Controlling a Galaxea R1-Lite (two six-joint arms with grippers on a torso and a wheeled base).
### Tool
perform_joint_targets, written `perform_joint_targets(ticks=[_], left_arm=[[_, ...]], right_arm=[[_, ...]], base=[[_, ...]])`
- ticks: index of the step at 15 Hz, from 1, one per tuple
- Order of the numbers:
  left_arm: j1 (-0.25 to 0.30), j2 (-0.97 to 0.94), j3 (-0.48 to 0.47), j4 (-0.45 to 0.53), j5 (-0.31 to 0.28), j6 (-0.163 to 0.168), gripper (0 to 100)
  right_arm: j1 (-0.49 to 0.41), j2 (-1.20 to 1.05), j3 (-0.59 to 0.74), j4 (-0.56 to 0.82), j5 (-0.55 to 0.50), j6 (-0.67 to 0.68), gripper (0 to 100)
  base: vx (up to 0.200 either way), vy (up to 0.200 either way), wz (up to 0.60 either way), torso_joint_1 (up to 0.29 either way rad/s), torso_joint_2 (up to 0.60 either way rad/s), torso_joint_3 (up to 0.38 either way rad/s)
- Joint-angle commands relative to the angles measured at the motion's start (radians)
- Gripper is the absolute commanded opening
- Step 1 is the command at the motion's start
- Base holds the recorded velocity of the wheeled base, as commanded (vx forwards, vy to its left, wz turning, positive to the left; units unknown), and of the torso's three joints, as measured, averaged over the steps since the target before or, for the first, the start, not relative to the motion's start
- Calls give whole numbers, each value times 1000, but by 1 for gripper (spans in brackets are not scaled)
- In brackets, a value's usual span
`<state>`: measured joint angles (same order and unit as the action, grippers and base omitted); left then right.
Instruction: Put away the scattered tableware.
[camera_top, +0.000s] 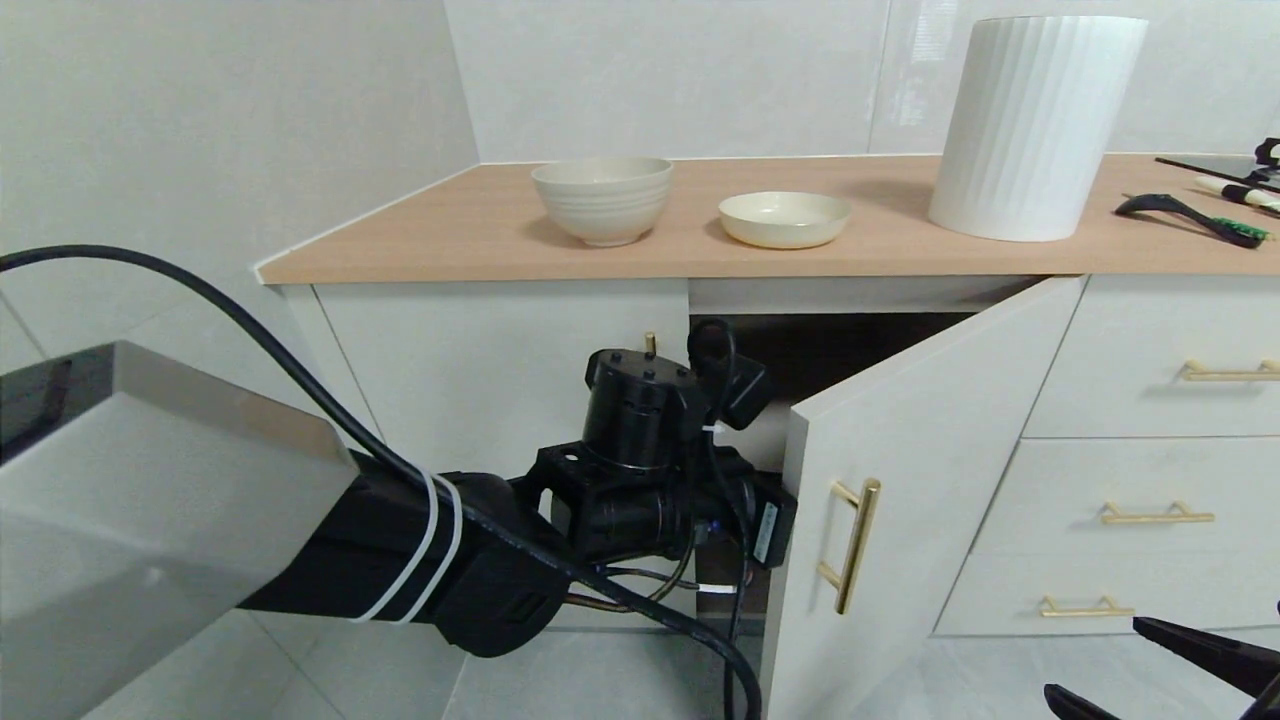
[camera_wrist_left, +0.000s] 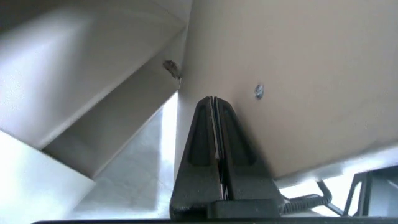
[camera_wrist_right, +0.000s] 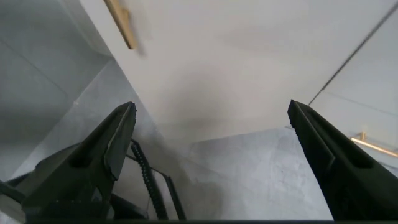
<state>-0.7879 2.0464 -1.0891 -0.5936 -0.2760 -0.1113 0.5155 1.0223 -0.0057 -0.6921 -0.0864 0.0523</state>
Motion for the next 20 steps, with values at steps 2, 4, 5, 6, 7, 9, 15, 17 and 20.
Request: perform_joint_targets(ticks=[2,4,5,6,7,9,15,17,20], left_arm=[[-4,40,-44,-2,0,-4,0],[-10,49,-72,-2,0,-5,0],[-11,61,-86,0,0,-8,0],[-14,83,-110,-2,1,-30,0],[-24,83,-110,-2,1,-45,0],[-44,80,-109,-2,1,-82,0],[-145,86,-109,-3,0,-139,0],[-156,103,-115,6,-2,-139,0],[-166,97,-130,46,-8,-140,0]], right_arm=[[0,-28,0,0,0,1,100],[0,-42,0,0,2,0,100],[0,-44,-2,0,4,1,100],[0,-53,0,0,10,0,100],[0,-74,-2,0,17,1,100],[0,-123,-13,0,50,3,100],[0,-306,-76,6,175,50,100],[0,-326,-91,6,238,95,100],[0,-323,-135,8,258,107,100]], base=[[0,0,0,0,0,0],[0,0,0,0,0,0],[0,0,0,0,0,0],[0,0,0,0,0,0],[0,0,0,0,0,0],[0,0,0,0,0,0],[0,0,0,0,0,0],[0,0,0,0,0,0],[0,0,0,0,0,0]])
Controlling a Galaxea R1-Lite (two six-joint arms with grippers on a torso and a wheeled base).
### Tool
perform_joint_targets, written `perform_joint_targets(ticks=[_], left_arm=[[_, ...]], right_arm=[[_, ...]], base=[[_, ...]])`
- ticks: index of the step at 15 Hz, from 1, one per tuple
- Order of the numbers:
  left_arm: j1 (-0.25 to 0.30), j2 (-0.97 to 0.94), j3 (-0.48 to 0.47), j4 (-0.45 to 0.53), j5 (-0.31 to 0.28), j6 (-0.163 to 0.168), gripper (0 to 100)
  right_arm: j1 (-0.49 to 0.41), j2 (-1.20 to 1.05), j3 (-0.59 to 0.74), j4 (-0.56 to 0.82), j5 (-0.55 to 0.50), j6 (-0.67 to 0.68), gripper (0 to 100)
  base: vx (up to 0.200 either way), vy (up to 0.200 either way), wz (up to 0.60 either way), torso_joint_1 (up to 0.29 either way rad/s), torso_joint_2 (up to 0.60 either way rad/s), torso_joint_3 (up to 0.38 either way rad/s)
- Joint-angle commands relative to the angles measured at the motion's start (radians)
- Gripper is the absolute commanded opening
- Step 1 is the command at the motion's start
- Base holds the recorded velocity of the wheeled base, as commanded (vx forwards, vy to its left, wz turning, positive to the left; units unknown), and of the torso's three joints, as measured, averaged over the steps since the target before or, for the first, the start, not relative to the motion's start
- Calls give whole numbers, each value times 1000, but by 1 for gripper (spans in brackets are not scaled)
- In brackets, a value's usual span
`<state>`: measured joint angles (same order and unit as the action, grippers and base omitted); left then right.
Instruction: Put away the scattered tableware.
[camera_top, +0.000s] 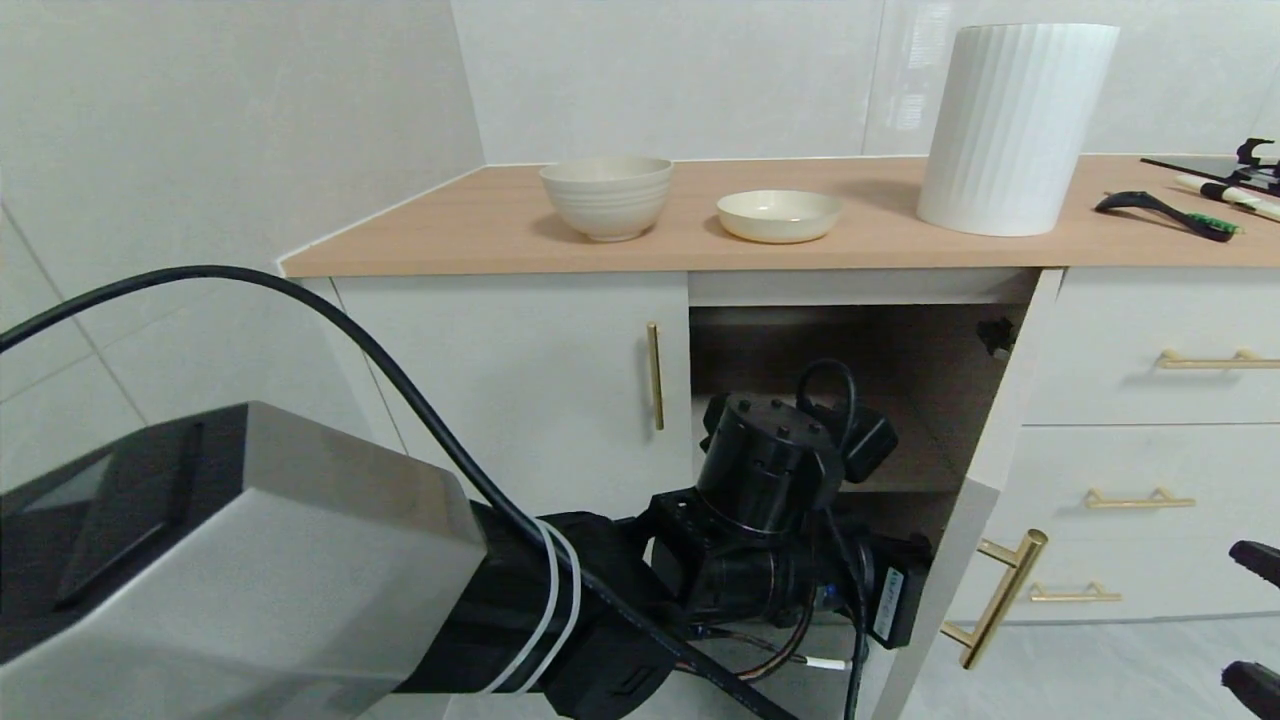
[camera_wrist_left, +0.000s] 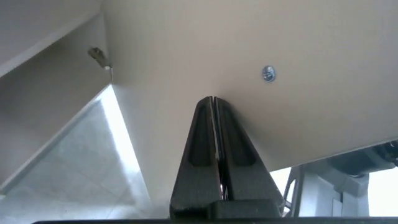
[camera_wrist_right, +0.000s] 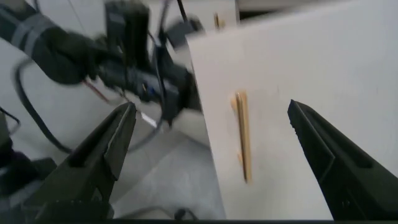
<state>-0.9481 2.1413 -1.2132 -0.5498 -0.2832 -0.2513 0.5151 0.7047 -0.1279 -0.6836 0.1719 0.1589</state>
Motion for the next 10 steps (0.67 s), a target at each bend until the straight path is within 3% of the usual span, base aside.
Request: perform_joint_targets(ticks=[1,3,6,7,9,10], left_arm=[[-24,6,-11,5,-4,0,0],[-61,25,-22,4,-5,0,0],[-113,75,-109,5,-7,0,0],[-129,83,-131,7,-40,-2,0],[-129,118,-169,8,-203,-2,0],[-129,124,-184,16,-234,-2,0]], right_arm=[[0,1,-33,-1,3,1,100],[0,6,-62,22,3,1,100],[0,2,-134,44,15,2,100],[0,25,-193,52,40,2,100],[0,64,-279,58,46,2,100],[0,73,-305,59,46,2,100]], base=[[0,0,0,0,0,0],[0,0,0,0,0,0],[0,0,0,0,0,0],[0,0,0,0,0,0],[0,0,0,0,0,0],[0,0,0,0,0,0]])
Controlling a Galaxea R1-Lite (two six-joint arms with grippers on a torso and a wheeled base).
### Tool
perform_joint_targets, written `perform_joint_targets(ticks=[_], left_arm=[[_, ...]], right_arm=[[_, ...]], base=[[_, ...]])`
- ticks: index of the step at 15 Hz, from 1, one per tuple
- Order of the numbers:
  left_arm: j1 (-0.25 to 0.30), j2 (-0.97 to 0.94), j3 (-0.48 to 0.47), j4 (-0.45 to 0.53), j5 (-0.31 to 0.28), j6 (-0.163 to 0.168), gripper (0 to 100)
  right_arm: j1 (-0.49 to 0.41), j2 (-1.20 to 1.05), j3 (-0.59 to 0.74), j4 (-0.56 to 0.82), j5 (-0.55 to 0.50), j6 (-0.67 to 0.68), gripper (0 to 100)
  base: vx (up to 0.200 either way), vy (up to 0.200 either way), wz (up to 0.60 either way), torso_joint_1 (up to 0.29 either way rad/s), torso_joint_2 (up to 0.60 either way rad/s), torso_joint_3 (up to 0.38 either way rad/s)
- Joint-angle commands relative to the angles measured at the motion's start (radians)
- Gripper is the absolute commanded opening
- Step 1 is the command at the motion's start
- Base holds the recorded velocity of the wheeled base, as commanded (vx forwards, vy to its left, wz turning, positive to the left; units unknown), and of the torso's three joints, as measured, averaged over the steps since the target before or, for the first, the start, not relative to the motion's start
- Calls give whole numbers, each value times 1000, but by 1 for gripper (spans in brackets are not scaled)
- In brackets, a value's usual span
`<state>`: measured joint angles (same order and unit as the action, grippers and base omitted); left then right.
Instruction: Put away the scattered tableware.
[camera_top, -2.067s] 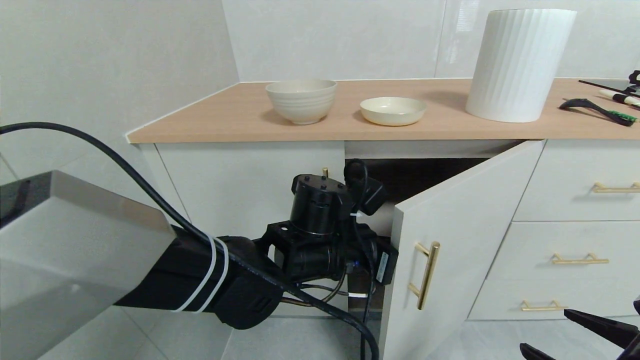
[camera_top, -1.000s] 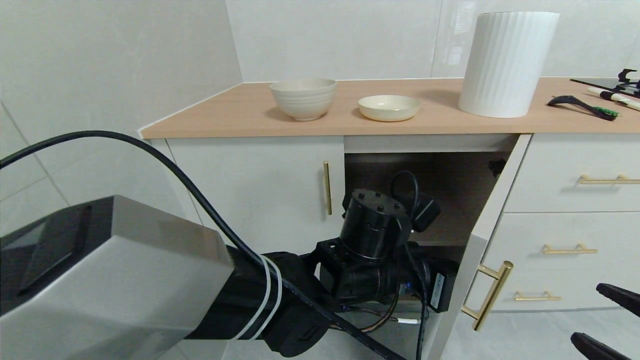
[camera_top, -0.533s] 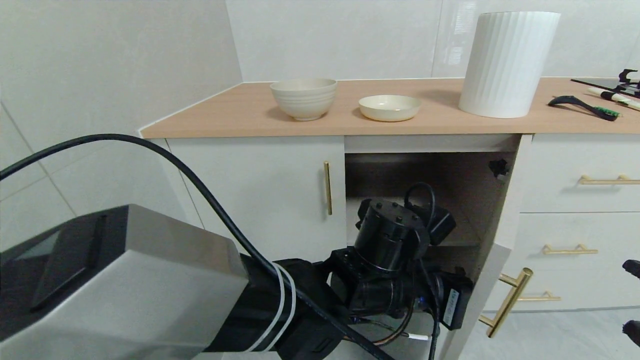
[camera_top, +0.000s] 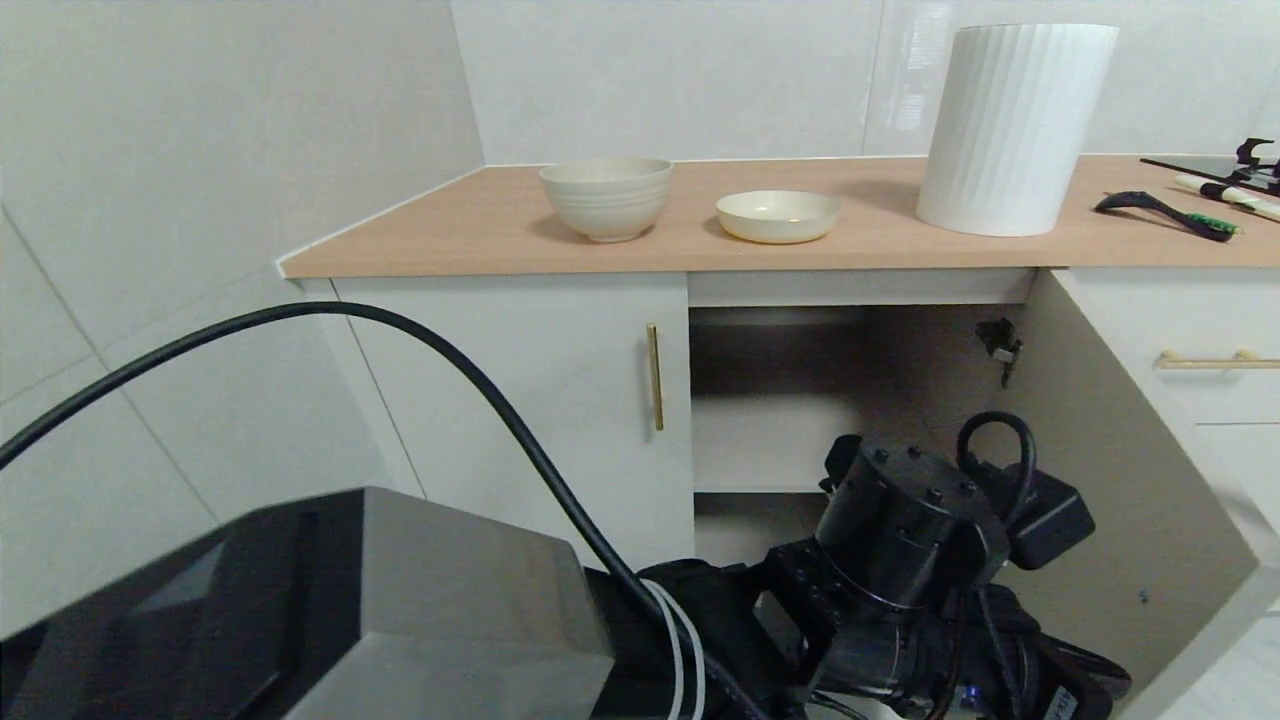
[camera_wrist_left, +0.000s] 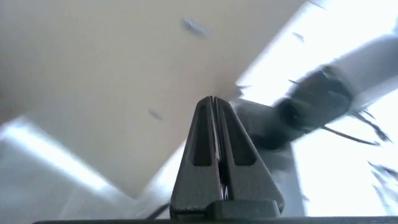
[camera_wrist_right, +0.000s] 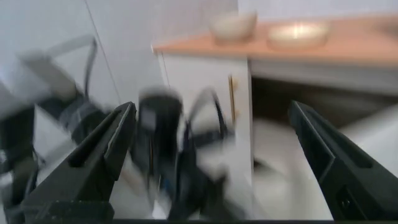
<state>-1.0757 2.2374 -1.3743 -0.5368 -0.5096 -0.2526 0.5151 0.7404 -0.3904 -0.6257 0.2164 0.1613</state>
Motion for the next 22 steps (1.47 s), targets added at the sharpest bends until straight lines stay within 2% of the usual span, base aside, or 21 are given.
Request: perform_joint_targets(ticks=[1,2,3,5,6,7,8,9,10,11,12,13,14,15,17,19,20,22], left_arm=[[-1,33,-49,29,-56,-1,0],[-1,33,-58,40,-70,-2,0],[-1,31,-77,51,-44,-11,0],[10,11,-71,29,108,-13,0],[22,-1,-63,17,164,-13,0],[56,-45,-48,-15,247,-13,0],[97,-87,-19,-25,298,-10,0],[145,-159,34,-22,358,-10,0],[197,-243,130,-25,402,-8,0],[232,-294,190,-28,405,-5,0],[333,-432,350,-28,395,-7,0],[333,-432,350,-28,395,-7,0],[453,-553,498,-57,355,-7,0],[505,-605,564,-83,332,-5,100],[563,-665,653,-115,327,6,100],[612,-693,667,-146,333,67,100],[619,-702,656,-152,352,85,100],[608,-731,653,-150,407,93,100]], right_arm=[[0,39,-50,1,1,0,100],[0,39,-48,3,1,0,100],[0,37,-41,26,1,0,100],[0,37,-42,69,1,0,100],[0,43,-45,84,3,0,100],[0,94,-54,133,0,0,100],[0,152,-74,161,-12,-2,100],[-1,223,-97,172,-25,-2,100],[-1,300,-125,175,-31,-2,100],[-1,339,-136,173,-31,-6,100],[0,450,-188,173,-26,-8,100],[0,450,-188,173,-26,-8,100],[13,568,-258,170,-28,-8,100],[31,599,-271,172,-31,-9,100],[36,660,-326,176,-40,-8,100],[77,694,-370,192,-74,11,100],[80,709,-358,198,-81,27,100],[79,709,-352,199,-112,24,100]], base=[[0,0,0,0,0,0],[0,0,0,0,0,0],[0,0,0,0,0,0],[0,0,0,0,0,0],[0,0,0,0,0,0],[0,0,0,0,0,0],[0,0,0,0,0,0],[0,0,0,0,0,0],[0,0,0,0,0,0],[0,0,0,0,0,0],[0,0,0,0,0,0],[0,0,0,0,0,0],[0,0,0,0,0,0],[0,0,0,0,0,0],[0,0,0,0,0,0],[0,0,0,0,0,0],[0,0,0,0,0,0],[0,0,0,0,0,0]])
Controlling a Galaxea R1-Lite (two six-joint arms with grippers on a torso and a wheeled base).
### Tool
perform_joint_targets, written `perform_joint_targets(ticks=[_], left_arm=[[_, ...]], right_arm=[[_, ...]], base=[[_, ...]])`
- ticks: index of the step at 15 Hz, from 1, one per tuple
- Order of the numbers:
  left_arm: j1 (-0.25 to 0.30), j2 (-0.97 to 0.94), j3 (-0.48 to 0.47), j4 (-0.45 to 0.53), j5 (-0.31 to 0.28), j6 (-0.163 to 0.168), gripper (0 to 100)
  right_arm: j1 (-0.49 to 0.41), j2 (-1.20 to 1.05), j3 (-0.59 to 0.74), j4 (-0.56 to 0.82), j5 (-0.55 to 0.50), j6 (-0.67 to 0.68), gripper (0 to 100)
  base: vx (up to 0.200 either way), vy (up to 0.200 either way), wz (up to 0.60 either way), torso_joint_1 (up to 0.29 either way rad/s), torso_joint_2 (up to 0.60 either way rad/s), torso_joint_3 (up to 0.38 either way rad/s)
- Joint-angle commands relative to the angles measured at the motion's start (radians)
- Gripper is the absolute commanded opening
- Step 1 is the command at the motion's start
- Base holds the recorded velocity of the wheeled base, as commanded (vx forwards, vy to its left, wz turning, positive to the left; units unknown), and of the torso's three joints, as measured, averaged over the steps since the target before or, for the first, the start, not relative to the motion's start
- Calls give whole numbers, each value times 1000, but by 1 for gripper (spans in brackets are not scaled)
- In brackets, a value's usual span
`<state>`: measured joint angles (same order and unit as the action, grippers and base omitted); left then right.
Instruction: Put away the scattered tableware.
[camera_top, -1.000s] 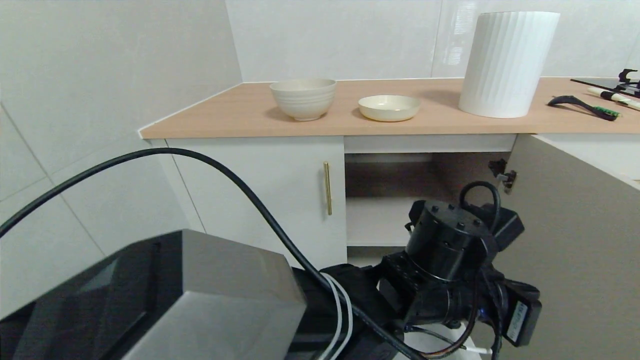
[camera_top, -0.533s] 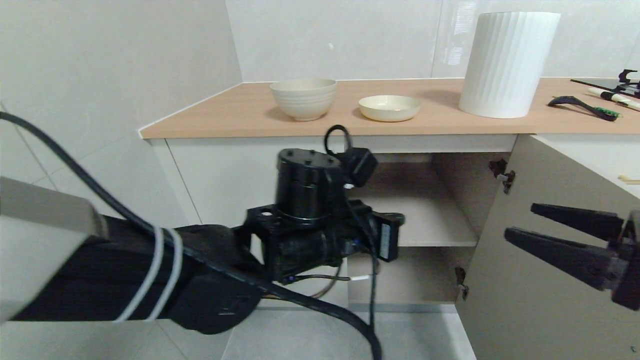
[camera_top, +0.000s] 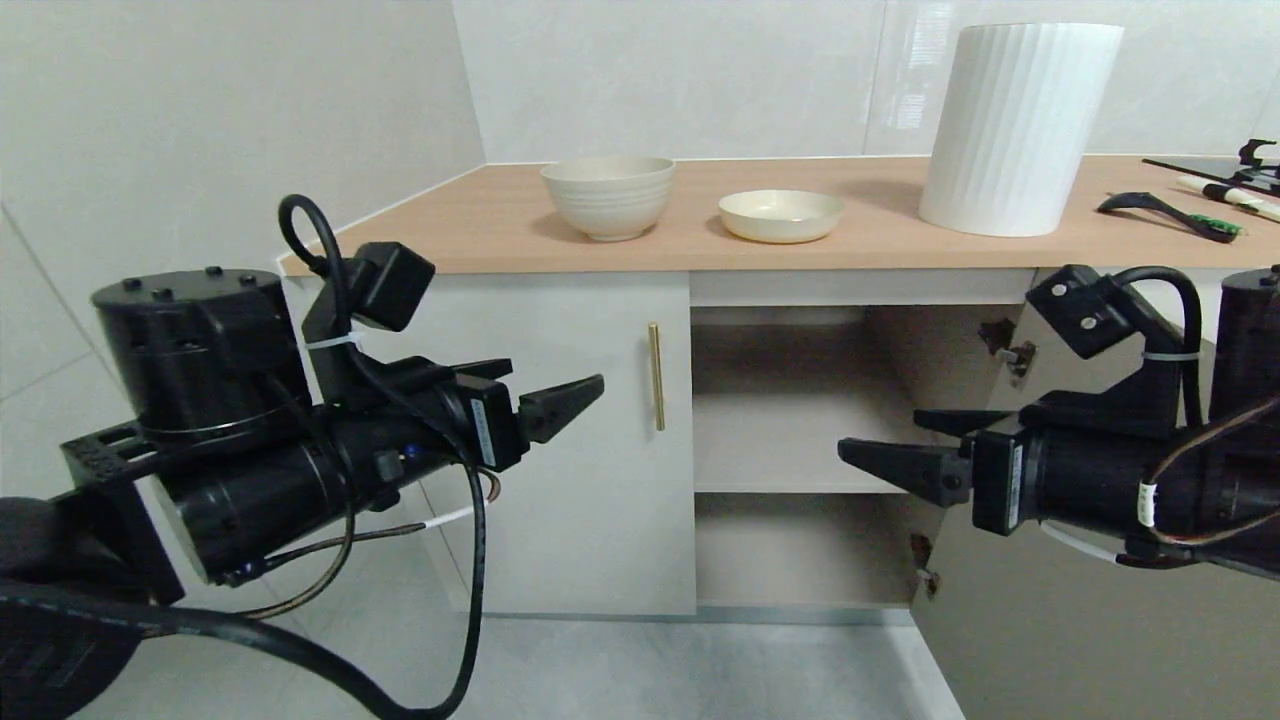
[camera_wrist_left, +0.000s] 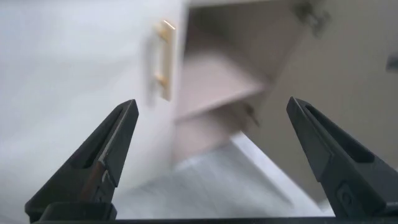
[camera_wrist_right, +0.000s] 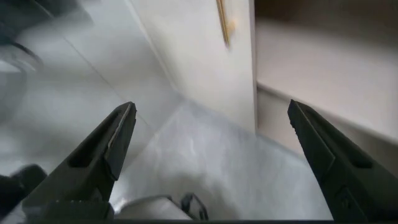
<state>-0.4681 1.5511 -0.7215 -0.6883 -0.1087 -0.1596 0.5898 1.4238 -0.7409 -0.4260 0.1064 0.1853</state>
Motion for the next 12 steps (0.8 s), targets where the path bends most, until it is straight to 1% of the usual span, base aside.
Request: perform_joint_targets(ticks=[1,3,5,7,12], left_arm=[[2,-51,1,0,21,6,100],[2,-74,-3,4,23,22,100],[2,-94,-3,23,23,34,100],[2,-106,-6,49,23,37,100],[2,-112,-10,47,21,38,100]], right_arm=[[12,12,-29,-2,-48,3,100],[44,-11,-43,-2,-99,3,100],[47,-14,-46,-4,-102,3,100],[59,-14,-43,-4,-103,3,100],[61,-17,-41,-4,-103,6,100]], base=[[0,0,0,0,0,0],[0,0,0,0,0,0],[0,0,0,0,0,0],[200,0,0,0,5,0],[200,0,0,4,1,4]])
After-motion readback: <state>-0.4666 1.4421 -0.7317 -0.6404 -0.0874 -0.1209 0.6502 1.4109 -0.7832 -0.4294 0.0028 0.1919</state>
